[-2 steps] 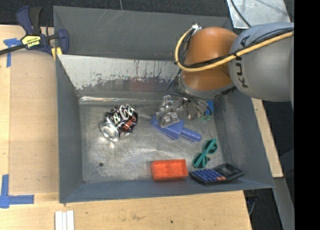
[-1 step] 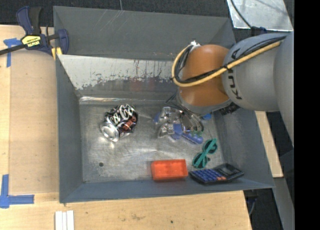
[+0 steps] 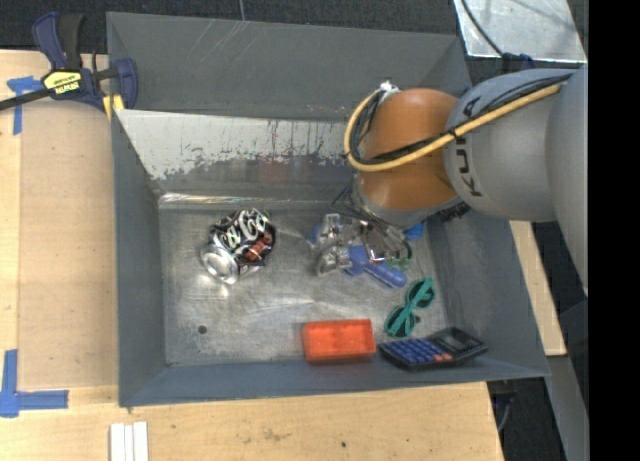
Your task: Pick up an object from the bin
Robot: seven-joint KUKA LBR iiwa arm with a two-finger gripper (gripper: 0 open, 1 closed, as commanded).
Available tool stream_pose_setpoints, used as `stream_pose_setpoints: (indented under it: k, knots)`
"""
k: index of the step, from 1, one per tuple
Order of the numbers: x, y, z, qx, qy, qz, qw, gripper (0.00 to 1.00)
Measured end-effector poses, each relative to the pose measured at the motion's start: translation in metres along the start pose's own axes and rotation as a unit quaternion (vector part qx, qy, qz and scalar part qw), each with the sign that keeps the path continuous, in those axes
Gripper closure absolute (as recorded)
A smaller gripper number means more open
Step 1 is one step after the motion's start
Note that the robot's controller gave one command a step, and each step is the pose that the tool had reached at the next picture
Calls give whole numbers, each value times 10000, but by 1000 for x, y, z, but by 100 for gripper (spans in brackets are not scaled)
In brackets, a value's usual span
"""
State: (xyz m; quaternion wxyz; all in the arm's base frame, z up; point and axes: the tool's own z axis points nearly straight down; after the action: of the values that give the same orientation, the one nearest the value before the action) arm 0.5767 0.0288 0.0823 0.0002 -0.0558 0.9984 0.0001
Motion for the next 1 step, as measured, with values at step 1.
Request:
stream_pose_setpoints:
  k: [1]
  knots:
    - [0,11,-42,-1,16,327,9995,100]
